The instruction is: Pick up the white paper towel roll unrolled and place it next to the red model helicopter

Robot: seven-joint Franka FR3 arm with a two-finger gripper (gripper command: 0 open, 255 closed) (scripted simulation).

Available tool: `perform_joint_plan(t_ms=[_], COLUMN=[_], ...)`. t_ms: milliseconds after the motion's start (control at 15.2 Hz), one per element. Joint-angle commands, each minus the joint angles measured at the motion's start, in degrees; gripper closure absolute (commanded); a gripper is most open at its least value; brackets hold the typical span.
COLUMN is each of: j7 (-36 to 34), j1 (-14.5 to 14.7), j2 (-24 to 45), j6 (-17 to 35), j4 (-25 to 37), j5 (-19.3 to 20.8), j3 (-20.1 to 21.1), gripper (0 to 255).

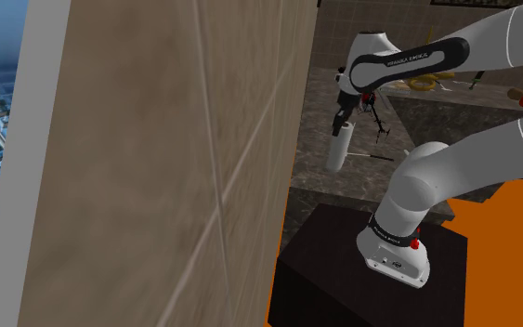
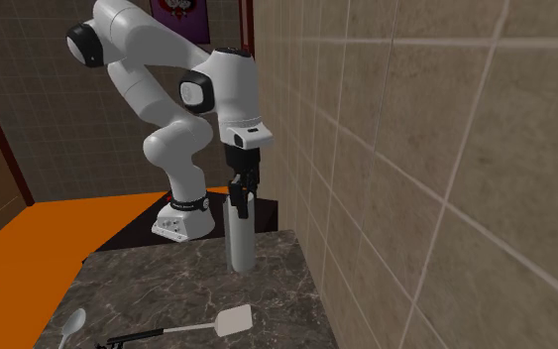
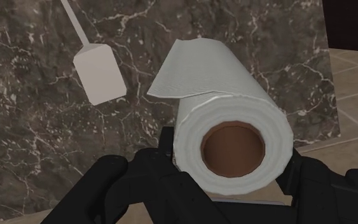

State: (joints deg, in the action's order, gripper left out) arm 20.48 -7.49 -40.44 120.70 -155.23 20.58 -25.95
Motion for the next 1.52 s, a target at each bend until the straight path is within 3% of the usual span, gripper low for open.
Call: perform_joint_plan(t_ms=[0, 1452], j7=[0.24, 1.33], j1=[0.07, 1.51], j2=[-0.61, -2.93], j6=[-1.90, -19.43], j4=[1.30, 16.54], j5=[-0.38, -4.28], j3=[0.38, 4.70], gripper=[255, 255])
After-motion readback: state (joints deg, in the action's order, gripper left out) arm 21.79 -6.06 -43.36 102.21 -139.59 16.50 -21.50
